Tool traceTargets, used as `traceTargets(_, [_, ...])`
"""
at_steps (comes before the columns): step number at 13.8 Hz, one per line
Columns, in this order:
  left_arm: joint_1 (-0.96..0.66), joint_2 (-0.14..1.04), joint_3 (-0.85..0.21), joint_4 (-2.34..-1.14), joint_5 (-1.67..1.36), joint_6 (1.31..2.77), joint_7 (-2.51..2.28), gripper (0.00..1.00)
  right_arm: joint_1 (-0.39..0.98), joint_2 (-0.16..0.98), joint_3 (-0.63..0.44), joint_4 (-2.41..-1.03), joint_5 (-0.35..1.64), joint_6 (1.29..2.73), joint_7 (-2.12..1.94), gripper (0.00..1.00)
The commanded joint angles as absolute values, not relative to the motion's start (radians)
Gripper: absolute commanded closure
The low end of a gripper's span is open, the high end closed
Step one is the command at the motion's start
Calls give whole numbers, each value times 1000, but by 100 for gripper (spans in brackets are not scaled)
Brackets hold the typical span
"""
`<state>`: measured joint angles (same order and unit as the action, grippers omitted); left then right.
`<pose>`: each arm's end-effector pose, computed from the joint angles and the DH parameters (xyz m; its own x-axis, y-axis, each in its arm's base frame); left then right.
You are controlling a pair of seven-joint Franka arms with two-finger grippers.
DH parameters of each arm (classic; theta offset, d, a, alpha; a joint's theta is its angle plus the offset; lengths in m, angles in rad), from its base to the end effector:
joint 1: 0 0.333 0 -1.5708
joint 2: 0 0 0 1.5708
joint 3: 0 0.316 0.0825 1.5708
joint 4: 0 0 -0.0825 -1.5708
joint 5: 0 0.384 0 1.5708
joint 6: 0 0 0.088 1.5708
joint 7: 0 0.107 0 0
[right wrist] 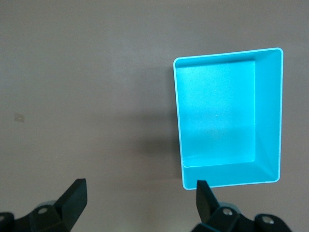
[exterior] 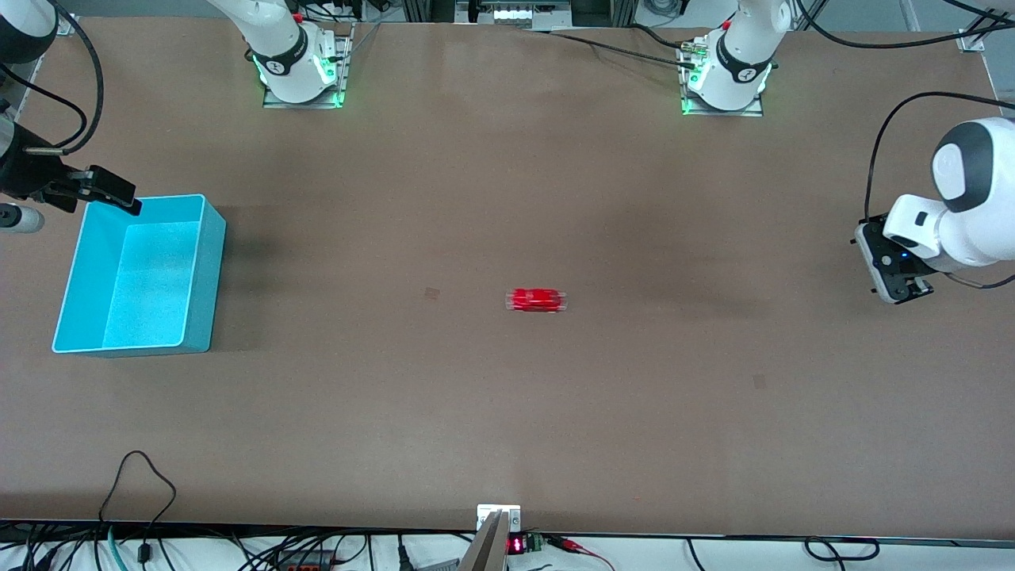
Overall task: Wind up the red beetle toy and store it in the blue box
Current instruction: 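Release the red car and withdraw the left gripper upward, then reach the right gripper toward the red car beside the cyan box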
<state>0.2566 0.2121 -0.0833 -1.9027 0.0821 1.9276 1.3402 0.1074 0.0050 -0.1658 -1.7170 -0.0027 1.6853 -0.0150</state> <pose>0.5750 0.1083 0.3754 0.3509 -0.9317 -0.0938 -0.9166 -0.3623 0.1689 0.5592 -0.0328 0.5622 0.9984 -0.0431 -0.0367 -0.0430 -0.9991 0.0029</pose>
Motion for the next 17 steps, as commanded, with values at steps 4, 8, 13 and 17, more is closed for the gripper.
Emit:
traceTargets(4, [261,164,-133,-1805,84,1747,1084,0,104,17,-164,-1710,0,1698,-23,0])
traceTargets(8, [261,114,-205,-1786,86,1665,863,0,109,38,-164,-1710,6,1694,-21,0])
traceTargets(13, [261,107,-287,-1686,86,1543,530,0,181,49,-163,-1703,26,1710,-6,0])
traceTargets(17, [258,115,-305,-1655,90,1542,471,0,207,67,-163,-1694,58,1732,-25,0])
